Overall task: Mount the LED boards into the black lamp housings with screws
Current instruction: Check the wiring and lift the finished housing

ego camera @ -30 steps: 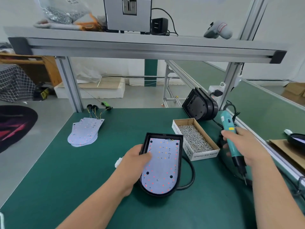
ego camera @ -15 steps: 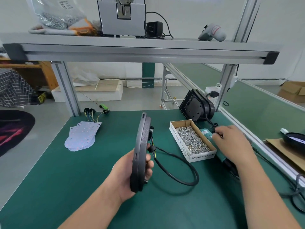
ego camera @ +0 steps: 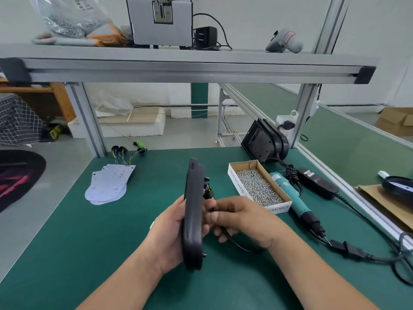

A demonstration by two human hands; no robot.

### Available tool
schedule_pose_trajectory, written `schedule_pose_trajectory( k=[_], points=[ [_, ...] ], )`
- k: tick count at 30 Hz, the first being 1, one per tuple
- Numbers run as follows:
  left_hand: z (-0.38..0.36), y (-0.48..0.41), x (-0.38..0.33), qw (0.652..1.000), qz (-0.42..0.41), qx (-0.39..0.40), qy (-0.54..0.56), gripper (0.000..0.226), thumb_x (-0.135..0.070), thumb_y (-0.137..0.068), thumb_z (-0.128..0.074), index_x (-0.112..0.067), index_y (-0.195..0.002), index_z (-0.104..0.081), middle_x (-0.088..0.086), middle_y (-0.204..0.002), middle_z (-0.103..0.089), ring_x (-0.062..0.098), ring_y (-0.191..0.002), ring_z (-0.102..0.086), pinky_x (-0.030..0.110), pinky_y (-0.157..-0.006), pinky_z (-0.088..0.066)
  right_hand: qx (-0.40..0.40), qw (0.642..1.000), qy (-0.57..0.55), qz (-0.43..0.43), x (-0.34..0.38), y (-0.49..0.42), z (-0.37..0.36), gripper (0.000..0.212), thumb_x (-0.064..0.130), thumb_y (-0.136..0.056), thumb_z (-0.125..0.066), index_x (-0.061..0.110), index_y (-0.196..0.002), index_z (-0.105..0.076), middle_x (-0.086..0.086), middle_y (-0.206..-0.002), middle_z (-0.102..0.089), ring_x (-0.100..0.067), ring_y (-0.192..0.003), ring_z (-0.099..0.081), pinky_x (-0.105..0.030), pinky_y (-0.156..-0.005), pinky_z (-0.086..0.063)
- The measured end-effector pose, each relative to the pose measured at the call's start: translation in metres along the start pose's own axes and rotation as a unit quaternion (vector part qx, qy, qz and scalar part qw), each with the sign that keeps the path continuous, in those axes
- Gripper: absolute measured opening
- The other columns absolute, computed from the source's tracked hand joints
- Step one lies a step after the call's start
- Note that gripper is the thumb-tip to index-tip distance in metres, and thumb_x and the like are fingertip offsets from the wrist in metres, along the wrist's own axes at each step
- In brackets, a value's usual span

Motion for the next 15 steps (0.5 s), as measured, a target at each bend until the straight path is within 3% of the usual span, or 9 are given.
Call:
schedule_pose_trajectory(
  k=[2,3,4,6,9,13,15],
  points=[
    [0.0,-0.001,-0.003,0.999,-0.02,0.036,-0.024,0.041,-0.01,-0.094,-0.062,-0.004,-0.135,-0.062,0.025,-0.131,-0.07,0.036,-0.099,-0.071,0.054,-0.087,-0.063,-0.037,0.999,-0.023,0.025,0.001,-0.001,0.008,0.018,0.014,-0.098,-0.065,0.0,-0.109,-0.069,-0.008,-0.09,-0.069,-0.017,-0.075,-0.065,-0.028,-0.067,-0.057],
    [0.002,-0.002,-0.006,0.998,-0.033,0.048,-0.035,0.041,-0.004,-0.092,-0.06,-0.003,-0.133,-0.058,0.028,-0.136,-0.066,0.04,-0.107,-0.067,0.064,-0.1,-0.055,-0.07,0.997,-0.021,0.039,0.002,-0.001,0.013,0.014,0.011,-0.098,-0.064,0.002,-0.108,-0.068,-0.008,-0.088,-0.068,-0.016,-0.073,-0.065,-0.026,-0.064,-0.055],
    [0.004,-0.002,-0.009,0.997,-0.045,0.054,-0.044,0.041,-0.001,-0.088,-0.059,-0.005,-0.129,-0.058,0.03,-0.138,-0.064,0.043,-0.113,-0.063,0.066,-0.106,-0.048,-0.103,0.993,-0.019,0.051,0.003,-0.002,0.016,0.008,0.008,-0.1,-0.063,0.003,-0.106,-0.066,-0.009,-0.085,-0.067,-0.016,-0.071,-0.066,-0.025,-0.062,-0.053],
    [0.008,-0.003,-0.013,0.995,-0.065,0.051,-0.055,0.041,0.0,-0.079,-0.059,-0.008,-0.119,-0.062,0.031,-0.133,-0.066,0.043,-0.114,-0.06,0.059,-0.1,-0.043,-0.157,0.984,-0.036,0.078,0.002,-0.007,0.019,0.008,0.0,-0.106,-0.055,0.0,-0.108,-0.063,-0.014,-0.088,-0.064,-0.017,-0.073,-0.064,-0.024,-0.063,-0.053],
    [0.004,-0.002,-0.015,0.992,-0.104,0.04,-0.066,0.049,0.005,-0.072,-0.059,-0.006,-0.118,-0.071,0.026,-0.127,-0.07,0.034,-0.108,-0.067,0.047,-0.092,-0.052,-0.216,0.966,-0.065,0.127,0.003,-0.014,0.021,0.014,0.001,-0.108,-0.05,-0.002,-0.115,-0.062,-0.01,-0.091,-0.063,-0.02,-0.078,-0.055,-0.023,-0.062,-0.05],
    [-0.003,-0.001,-0.016,0.982,-0.179,0.052,-0.025,0.043,0.015,-0.075,-0.064,-0.013,-0.103,-0.08,0.012,-0.111,-0.076,0.025,-0.103,-0.072,0.038,-0.095,-0.051,-0.225,0.951,-0.089,0.195,0.012,-0.014,0.019,0.018,0.02,-0.105,-0.056,0.024,-0.107,-0.074,0.001,-0.083,-0.057,-0.011,-0.066,-0.045,-0.022,-0.056,-0.039],
    [-0.003,0.001,-0.018,0.971,-0.219,0.065,-0.07,0.036,0.017,-0.083,-0.061,-0.014,-0.098,-0.073,0.012,-0.104,-0.071,0.024,-0.099,-0.067,0.041,-0.094,-0.048,-0.214,0.95,-0.08,0.212,0.014,-0.012,0.016,0.016,0.033,-0.103,-0.061,0.024,-0.104,-0.075,0.0,-0.077,-0.051,-0.012,-0.063,-0.039,-0.024,-0.054,-0.032]
  ],
)
Point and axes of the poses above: each hand's wrist, its own y-axis away from the middle knuckle, its own z-axis out of the back of the hand, x = y × z, the point moved 3 cm from there along -y, towards the middle knuckle
